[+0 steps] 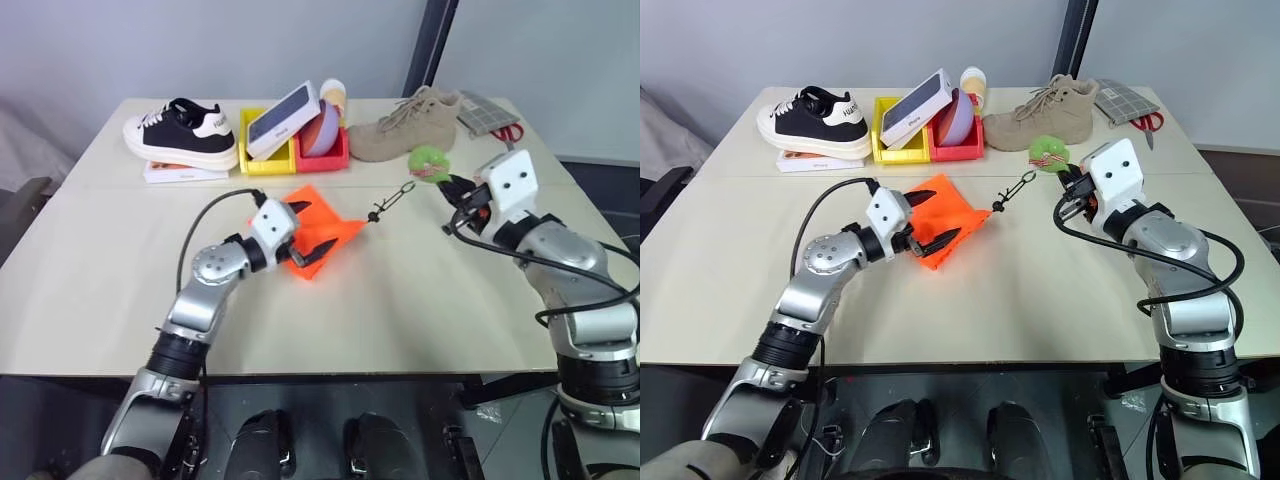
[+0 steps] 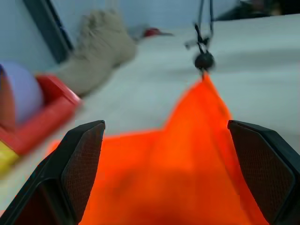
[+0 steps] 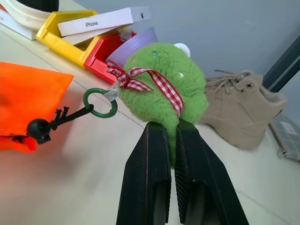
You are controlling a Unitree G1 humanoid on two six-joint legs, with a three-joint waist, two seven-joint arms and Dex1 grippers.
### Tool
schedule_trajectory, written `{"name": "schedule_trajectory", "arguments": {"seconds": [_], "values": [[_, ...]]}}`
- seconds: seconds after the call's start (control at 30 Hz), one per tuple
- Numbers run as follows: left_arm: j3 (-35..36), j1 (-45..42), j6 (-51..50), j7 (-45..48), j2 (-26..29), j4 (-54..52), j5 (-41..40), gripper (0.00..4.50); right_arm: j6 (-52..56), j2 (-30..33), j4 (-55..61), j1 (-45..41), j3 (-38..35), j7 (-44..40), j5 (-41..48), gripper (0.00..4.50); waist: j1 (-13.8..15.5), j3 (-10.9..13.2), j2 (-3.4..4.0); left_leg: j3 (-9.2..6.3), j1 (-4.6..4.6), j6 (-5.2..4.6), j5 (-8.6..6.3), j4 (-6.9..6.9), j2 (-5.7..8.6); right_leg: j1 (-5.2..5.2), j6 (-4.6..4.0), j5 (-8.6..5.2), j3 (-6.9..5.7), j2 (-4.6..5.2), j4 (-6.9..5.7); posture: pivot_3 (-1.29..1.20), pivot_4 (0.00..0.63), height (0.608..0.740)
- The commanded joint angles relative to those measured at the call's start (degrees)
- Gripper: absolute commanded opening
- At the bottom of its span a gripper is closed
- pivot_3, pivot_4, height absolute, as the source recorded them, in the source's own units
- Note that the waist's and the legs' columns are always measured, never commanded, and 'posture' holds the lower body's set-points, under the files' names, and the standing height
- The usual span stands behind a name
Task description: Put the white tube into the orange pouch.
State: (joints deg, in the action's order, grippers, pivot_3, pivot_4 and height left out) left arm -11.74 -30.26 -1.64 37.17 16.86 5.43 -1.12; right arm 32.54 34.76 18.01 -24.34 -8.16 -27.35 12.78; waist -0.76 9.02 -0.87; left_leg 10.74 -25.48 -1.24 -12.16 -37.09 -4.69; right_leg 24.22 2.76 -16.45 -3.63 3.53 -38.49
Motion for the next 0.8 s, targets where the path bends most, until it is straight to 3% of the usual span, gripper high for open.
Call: {"name": "schedule_trajectory", "arguments": {"seconds": [0.03,0.17,0.47,0.8], "values": [[-5.9,-0.9,5.5,-7.5,-1.6,-2.9,11.5,4.46,2.0,-0.7,3.5,-0.2,-1.3,0.9,1.7,0.0,0.0,0.0,0.0,0.0,0.0,0.0,0.0,0.0,0.0,0.0,0.0,0.0,0.0,0.0,0.0,0.0,0.15,0.74],[-8.3,-1.4,5.7,-13.8,-4.3,-1.6,17.7,4.46,7.7,-1.8,4.0,-0.3,-3.5,3.3,3.8,0.0,0.0,0.0,0.0,-0.01,0.0,-0.04,-0.03,0.01,0.0,0.02,0.0,0.0,0.01,0.0,0.0,0.0,0.15,0.74],[-10.8,-1.8,5.6,-16.2,-6.1,1.0,22.5,4.46,22.2,-6.0,8.0,0.4,-9.4,8.6,12.1,0.0,-0.1,0.0,0.01,-0.02,-0.02,-0.06,-0.03,0.04,-0.02,0.05,-0.01,0.0,0.0,0.0,-0.01,0.0,0.15,0.74],[-10.5,-6.0,5.9,-13.4,-8.9,7.5,19.8,4.46,24.3,-5.9,10.1,1.1,-9.5,9.9,14.2,0.0,0.0,0.0,0.0,-0.01,-0.04,-0.1,-0.06,0.02,-0.01,0.06,0.0,0.0,0.0,0.0,0.0,0.0,0.15,0.74]]}}
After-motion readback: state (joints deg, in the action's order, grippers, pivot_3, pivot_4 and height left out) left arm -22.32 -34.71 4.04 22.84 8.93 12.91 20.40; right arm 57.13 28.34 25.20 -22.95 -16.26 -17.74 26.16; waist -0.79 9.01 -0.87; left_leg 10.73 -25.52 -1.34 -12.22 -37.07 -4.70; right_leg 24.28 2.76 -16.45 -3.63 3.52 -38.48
